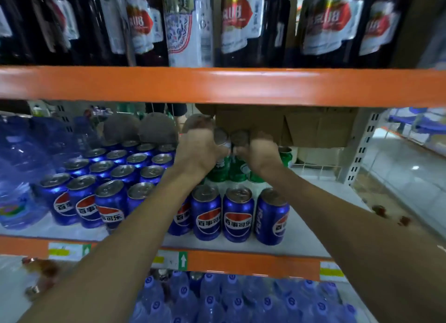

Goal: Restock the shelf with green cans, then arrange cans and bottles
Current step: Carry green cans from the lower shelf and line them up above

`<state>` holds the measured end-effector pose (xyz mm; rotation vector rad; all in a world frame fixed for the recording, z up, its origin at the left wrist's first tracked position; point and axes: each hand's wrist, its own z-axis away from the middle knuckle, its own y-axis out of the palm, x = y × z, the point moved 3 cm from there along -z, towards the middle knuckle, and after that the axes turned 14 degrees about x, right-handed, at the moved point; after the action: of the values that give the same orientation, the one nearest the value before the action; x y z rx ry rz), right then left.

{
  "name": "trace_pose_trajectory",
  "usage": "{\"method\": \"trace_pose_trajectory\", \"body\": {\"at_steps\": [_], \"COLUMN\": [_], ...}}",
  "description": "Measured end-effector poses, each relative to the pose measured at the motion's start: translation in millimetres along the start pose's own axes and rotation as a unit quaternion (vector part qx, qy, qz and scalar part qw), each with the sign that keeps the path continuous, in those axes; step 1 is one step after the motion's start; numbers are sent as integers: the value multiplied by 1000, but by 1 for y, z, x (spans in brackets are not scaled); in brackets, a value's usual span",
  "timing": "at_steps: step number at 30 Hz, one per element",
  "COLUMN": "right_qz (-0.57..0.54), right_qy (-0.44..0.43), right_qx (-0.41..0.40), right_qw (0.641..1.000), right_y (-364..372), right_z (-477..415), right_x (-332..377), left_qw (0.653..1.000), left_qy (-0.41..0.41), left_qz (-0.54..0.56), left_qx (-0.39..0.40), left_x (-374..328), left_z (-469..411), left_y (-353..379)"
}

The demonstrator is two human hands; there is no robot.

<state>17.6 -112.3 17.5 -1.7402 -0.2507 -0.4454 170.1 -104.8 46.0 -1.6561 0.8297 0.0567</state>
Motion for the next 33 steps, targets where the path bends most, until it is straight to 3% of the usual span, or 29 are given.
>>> {"method": "trace_pose_trajectory", "body": {"at_steps": [3,6,8,11,13,16,20,28,33], "right_qz": [34,-69,-119,-84,-33,-49,-65,-153,-132], "right_qy": [32,66,100,144,138,100,106,84,-32], "right_qx": [23,22,52,61,56,55,89,134,127], "right_qw": [999,995,987,984,988,992,988,975,983], "right_y": [-25,-61,-82,-109,-124,-142,-172,-271,-324], "right_z": [37,76,102,140,165,203,242,241,203], "right_x": [-15,-20,-16,-8,0,9,35,206,356], "left_qw": [997,988,984,979,972,951,948,963,974], "left_qy": [-27,-72,-78,-72,-79,-64,-84,-112,-142], "left_qz": [67,102,128,175,209,293,279,121,83], "left_qx": [32,96,99,78,80,80,130,211,157], "left_x": [-21,-47,-67,-98,-114,-131,-148,-138,-82], "left_z": [17,26,38,73,99,135,169,165,175], "left_y": [5,4,0,-14,-22,-33,-68,-289,-459]}}
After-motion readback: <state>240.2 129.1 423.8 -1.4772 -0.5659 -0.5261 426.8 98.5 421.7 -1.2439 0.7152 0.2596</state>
